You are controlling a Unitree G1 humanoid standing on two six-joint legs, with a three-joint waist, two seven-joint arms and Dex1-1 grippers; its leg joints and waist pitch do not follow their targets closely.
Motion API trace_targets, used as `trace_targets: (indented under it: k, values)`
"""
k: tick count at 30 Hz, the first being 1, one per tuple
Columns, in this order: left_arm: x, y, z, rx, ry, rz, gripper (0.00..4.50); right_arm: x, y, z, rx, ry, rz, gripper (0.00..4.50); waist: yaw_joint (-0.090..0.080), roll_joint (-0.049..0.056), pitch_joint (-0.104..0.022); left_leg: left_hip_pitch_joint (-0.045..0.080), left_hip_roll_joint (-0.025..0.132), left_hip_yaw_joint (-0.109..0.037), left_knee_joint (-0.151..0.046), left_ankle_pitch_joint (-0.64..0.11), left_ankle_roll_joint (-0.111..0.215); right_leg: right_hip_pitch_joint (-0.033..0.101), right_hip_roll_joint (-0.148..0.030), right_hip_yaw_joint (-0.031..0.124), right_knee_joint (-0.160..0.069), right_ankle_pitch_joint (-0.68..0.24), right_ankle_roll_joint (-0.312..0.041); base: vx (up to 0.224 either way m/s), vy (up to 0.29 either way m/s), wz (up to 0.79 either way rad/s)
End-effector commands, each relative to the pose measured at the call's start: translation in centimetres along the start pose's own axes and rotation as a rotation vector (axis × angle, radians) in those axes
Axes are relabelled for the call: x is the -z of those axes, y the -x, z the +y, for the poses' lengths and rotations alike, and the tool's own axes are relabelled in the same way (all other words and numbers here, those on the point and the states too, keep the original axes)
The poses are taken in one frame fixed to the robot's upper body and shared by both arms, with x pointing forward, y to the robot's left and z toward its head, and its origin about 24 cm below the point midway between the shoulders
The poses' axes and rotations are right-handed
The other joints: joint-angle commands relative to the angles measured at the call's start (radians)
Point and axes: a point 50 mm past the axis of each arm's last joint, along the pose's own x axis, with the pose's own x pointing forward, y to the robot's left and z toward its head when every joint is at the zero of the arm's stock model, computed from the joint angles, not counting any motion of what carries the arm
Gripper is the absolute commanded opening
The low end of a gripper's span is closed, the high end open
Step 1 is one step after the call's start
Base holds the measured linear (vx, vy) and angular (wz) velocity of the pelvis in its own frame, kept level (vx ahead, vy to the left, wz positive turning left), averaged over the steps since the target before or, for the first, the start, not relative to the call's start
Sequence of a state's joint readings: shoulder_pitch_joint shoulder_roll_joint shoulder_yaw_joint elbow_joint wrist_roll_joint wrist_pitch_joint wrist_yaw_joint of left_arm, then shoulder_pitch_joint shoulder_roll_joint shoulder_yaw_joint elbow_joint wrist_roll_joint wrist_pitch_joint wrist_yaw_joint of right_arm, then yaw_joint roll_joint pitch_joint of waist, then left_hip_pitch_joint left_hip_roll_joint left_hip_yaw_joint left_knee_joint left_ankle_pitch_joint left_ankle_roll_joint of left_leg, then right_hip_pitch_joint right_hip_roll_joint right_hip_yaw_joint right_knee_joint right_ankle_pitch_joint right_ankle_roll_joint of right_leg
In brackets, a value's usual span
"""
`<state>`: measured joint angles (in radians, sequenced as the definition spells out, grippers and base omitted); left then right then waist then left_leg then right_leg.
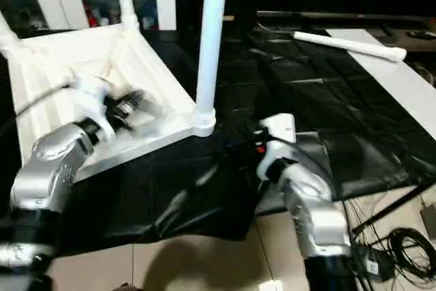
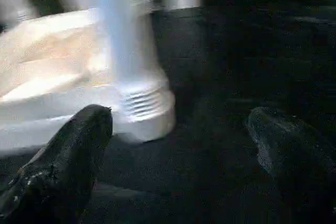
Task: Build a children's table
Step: Insert table leg to table base, then move to table
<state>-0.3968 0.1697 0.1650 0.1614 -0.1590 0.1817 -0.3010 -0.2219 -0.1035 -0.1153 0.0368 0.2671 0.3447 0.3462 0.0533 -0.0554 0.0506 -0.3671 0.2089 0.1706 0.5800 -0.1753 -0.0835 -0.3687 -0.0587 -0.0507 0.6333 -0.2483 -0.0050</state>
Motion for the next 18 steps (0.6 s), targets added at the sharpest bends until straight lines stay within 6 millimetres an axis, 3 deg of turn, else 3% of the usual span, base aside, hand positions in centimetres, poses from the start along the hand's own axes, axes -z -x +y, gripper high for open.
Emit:
trace_targets:
  k: [1,3,4,5,6,7,8,9,10,11,12,13,14,15,16,17,18]
  values:
    - [0.0,0.3,-0.1,-0.041,-0.044,-0.008,1.67,-0.8,0.1,-1.0,0.123,0.043,-0.049,4.5,0.0,0.01,-0.061,0.012,0.025,-0.002,-0.055,-0.076,0.022,0.044,-0.064,0.049,-0.066,0.093,-0.193,0.0,0.0,0.0]
    - [0.8,0.8,-0.5,-0.063,-0.064,0.02,1.67,-0.9,0.0,-1.2,0.15,0.107,-0.057,4.5,-0.006,0.015,-0.06,0.015,0.027,-0.005,-0.057,-0.083,-0.002,0.041,-0.055,0.045,-0.066,0.093,-0.173,0.0,0.0,0.0]
    - [1.2,0.9,-0.6,-0.069,-0.079,0.039,1.67,-0.8,0.0,-1.4,0.162,0.115,-0.052,4.5,-0.005,0.007,-0.057,-0.015,0.014,-0.032,-0.068,-0.077,0.025,0.061,-0.056,0.011,-0.058,0.114,-0.173,0.0,0.0,0.0]
    - [1.5,1.1,-0.8,-0.077,-0.101,0.05,1.67,-0.7,0.2,-1.5,0.175,0.122,-0.042,4.5,-0.016,0.033,-0.062,-0.019,0.011,-0.069,-0.072,-0.099,0.076,0.067,-0.048,-0.029,-0.059,0.13,-0.177,0.0,0.0,0.0]
    - [1.5,1.1,-1.0,-0.087,-0.109,0.044,1.67,-0.6,0.2,-1.4,0.169,0.143,-0.04,4.5,-0.027,0.051,-0.067,-0.002,0.029,-0.098,-0.072,-0.117,0.11,0.057,-0.032,-0.048,-0.052,0.135,-0.199,-0.006,-0.026,0.39]
    - [1.6,1.1,-1.1,-0.1,-0.102,0.043,1.67,-0.5,0.2,-1.1,0.145,0.157,-0.039,4.5,-0.071,0.074,-0.068,0.025,0.087,-0.207,-0.091,-0.103,0.29,0.022,0.003,-0.078,0.018,0.004,-0.276,-0.007,-0.061,0.56]
    - [1.6,1.1,-1.2,-0.104,-0.106,0.043,1.67,-0.5,0.2,-1.0,0.137,0.159,-0.038,4.5,-0.071,0.074,-0.068,0.025,0.087,-0.207,-0.091,-0.103,0.29,0.022,0.003,-0.078,0.018,0.004,-0.276,-0.007,-0.061,0.56]
    - [1.8,1.0,-1.3,-0.114,-0.134,0.051,1.67,-0.5,0.2,-0.7,0.12,0.154,-0.038,4.5,-0.088,0.071,-0.065,0.043,0.107,-0.261,-0.096,-0.074,0.409,-0.008,0.009,-0.069,0.062,-0.124,-0.307,-0.017,-0.119,0.54]
    - [1.8,1.0,-1.4,-0.117,-0.143,0.052,1.67,-0.5,0.2,-0.7,0.118,0.153,-0.038,4.5,-0.087,0.059,-0.059,0.031,0.078,-0.279,-0.106,-0.041,0.458,-0.013,-0.001,-0.048,0.063,-0.134,-0.356,-0.016,-0.167,0.58]
    - [1.8,1.0,-1.4,-0.117,-0.143,0.052,1.67,-0.5,0.2,-0.7,0.118,0.153,-0.038,4.5,-0.08,0.042,-0.05,-0.009,0.029,-0.268,-0.119,-0.11,0.425,0.012,-0.013,-0.035,0.034,-0.12,-0.438,-0.016,-0.167,0.58]
    - [2.0,1.1,-1.4,-0.133,-0.151,0.063,1.67,-0.6,-0.1,-0.5,0.099,0.142,-0.042,4.5,-0.076,0.03,-0.05,-0.031,-0.01,-0.259,-0.11,-0.149,0.385,0.035,-0.021,-0.031,0.004,-0.134,-0.477,-0.033,-0.207,0.61]
    - [2.1,1.1,-1.5,-0.136,-0.155,0.065,1.67,-0.6,-0.2,-0.4,0.096,0.14,-0.042,4.5,-0.053,0.001,-0.057,-0.095,-0.099,-0.186,0.008,-0.188,0.266,0.076,-0.077,-0.028,-0.093,-0.213,-0.538,-0.056,-0.238,0.58]
    - [2.1,1.2,-1.6,-0.139,-0.164,0.066,1.67,-0.6,-0.4,-0.3,0.091,0.138,-0.04,4.5,-0.027,-0.018,-0.067,-0.095,-0.12,-0.1,0.168,-0.174,0.201,0.081,-0.135,-0.041,-0.158,-0.278,-0.541,-0.056,-0.238,0.58]
    - [2.2,1.2,-1.6,-0.15,-0.165,0.064,1.67,-0.5,-0.7,-0.2,0.085,0.141,-0.039,4.5,-0.016,-0.012,-0.038,-0.106,-0.073,-0.025,0.255,-0.188,0.149,0.066,-0.16,-0.084,-0.161,-0.343,-0.367,-0.052,-0.22,0.48]
    - [2.2,1.3,-1.6,-0.158,-0.162,0.064,1.67,-0.5,-0.9,-0.2,0.081,0.144,-0.04,4.5,-0.018,-0.009,-0.034,-0.095,-0.049,-0.023,0.242,-0.208,0.151,0.069,-0.182,-0.102,-0.168,-0.366,-0.335,-0.027,-0.192,0.42]
    - [2.1,1.3,-1.5,-0.163,-0.163,0.064,1.67,-0.5,-1.0,-0.1,0.079,0.145,-0.041,4.5,-0.017,0.022,-0.051,-0.085,0.003,-0.038,0.167,-0.231,0.171,0.119,-0.189,-0.133,-0.166,-0.335,-0.272,-0.027,-0.192,0.42]
    - [2.1,1.3,-1.4,-0.176,-0.178,0.064,1.67,-0.6,-1.3,0.0,0.075,0.147,-0.043,4.5,-0.028,0.067,-0.072,-0.028,0.083,-0.11,0.05,-0.156,0.214,0.141,-0.105,-0.201,-0.117,-0.185,-0.162,0.003,-0.188,0.56]
